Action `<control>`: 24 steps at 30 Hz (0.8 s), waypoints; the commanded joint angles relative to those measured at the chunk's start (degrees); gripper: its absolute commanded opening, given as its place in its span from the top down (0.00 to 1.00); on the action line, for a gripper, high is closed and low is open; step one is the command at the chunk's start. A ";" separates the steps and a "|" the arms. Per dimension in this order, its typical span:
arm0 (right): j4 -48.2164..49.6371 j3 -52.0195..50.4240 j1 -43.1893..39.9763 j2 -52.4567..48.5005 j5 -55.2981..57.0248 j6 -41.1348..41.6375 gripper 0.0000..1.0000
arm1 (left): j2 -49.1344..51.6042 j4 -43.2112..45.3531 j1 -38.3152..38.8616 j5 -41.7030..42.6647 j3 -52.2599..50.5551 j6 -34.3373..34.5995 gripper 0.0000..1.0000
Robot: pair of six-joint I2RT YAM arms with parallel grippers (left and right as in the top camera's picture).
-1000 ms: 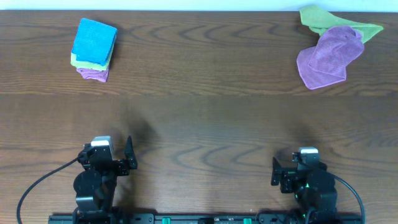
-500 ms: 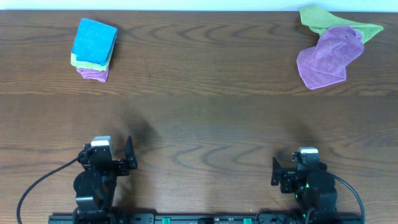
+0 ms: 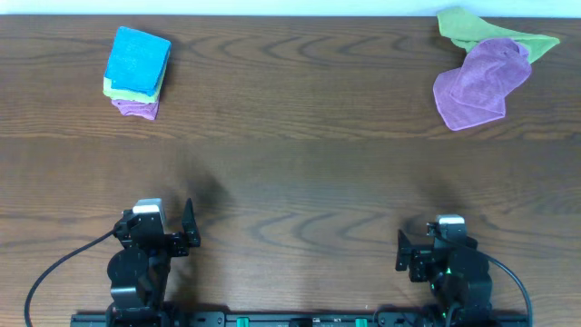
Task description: Fold the cloth
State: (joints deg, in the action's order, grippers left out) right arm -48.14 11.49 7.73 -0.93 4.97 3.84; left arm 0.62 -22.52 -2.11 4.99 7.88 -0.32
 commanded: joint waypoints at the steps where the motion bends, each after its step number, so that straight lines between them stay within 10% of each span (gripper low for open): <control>1: -0.02 -0.76 -0.52 0.61 0.63 -0.72 0.01 | -0.37 -0.13 -0.22 -0.04 -1.20 -1.01 0.05; 17: 0.52 -0.76 -0.52 0.61 1.29 -0.74 0.01 | -0.37 -0.13 -0.22 -0.04 -1.20 -1.01 0.05; 24: 20.72 -0.76 -0.52 0.61 -3.04 14.58 0.01 | -0.37 -0.13 -0.22 -0.04 -1.20 -1.01 0.05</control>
State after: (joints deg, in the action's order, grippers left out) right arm -28.53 10.81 7.73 -0.78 3.18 11.22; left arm 0.62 -22.52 -2.11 4.99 7.88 -0.32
